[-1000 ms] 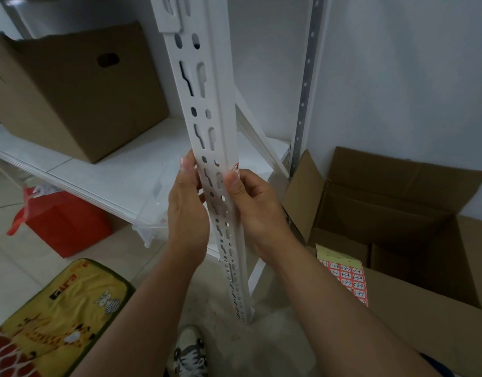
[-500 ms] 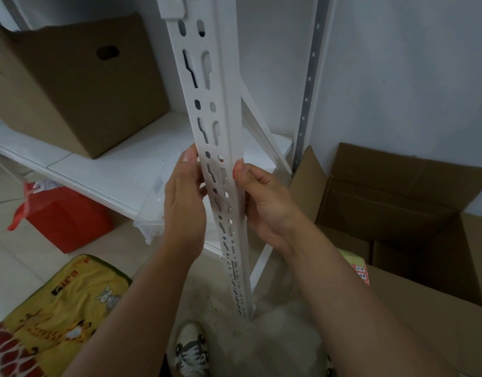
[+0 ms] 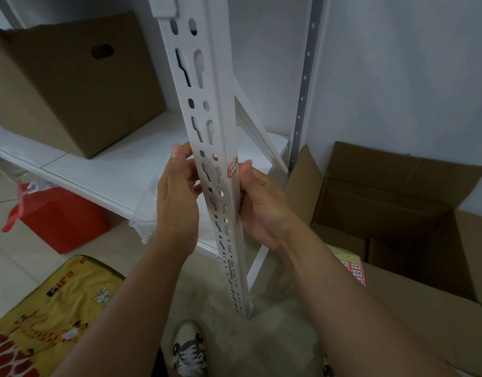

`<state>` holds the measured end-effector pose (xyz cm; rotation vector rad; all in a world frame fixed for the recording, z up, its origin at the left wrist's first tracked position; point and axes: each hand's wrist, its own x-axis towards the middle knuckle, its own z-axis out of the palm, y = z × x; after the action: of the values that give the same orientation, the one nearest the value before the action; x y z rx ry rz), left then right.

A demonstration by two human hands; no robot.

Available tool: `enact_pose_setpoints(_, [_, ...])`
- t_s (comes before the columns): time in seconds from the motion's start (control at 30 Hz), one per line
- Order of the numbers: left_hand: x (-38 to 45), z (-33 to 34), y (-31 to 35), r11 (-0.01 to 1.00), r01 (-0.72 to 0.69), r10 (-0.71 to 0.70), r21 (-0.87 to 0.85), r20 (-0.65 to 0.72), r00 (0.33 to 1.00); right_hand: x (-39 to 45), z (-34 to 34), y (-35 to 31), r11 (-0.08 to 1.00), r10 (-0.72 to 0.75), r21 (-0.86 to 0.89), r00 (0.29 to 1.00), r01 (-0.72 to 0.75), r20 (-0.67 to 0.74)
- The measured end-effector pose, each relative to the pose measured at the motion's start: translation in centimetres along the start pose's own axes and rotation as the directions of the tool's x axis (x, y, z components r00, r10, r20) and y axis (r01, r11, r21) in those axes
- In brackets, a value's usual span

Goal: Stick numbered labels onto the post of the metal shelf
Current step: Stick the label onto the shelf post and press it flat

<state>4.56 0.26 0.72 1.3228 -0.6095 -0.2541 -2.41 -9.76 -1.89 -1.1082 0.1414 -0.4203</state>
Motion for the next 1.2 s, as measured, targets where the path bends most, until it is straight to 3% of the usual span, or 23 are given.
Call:
enact_pose_setpoints(0.27, [0.25, -0.12, -0.02, 1.0, 0.016, -0.016, -0.021, 0.011, 1.0, 0.52, 0.21, -0.27, 0.994, 0.029, -0.1, 0.998, -0.034, -0.054])
enact_pose_setpoints(0.53, [0.12, 0.05, -0.07, 0.999, 0.023, -0.023, -0.04, -0.009, 1.0, 0.5, 0.01, -0.75, 0.996, 0.063, -0.056, 0.998, -0.064, -0.016])
enact_pose_setpoints(0.87, [0.08, -0.23, 0.01, 0.998, 0.017, -0.015, -0.061, 0.027, 1.0, 0.26, 0.37, -0.2, 0.995, 0.005, -0.095, 0.999, -0.009, -0.049])
enact_pose_setpoints(1.1, [0.14, -0.46, -0.01, 0.999, 0.019, -0.016, -0.047, 0.052, 0.999, 0.41, 0.12, -0.35, 0.996, 0.054, -0.074, 0.998, -0.055, -0.019])
enact_pose_setpoints(1.2, [0.17, -0.41, 0.03, 0.998, 0.02, -0.018, -0.052, 0.046, 0.999, 0.55, 0.18, -0.64, 0.996, 0.081, 0.044, 0.996, -0.083, 0.026])
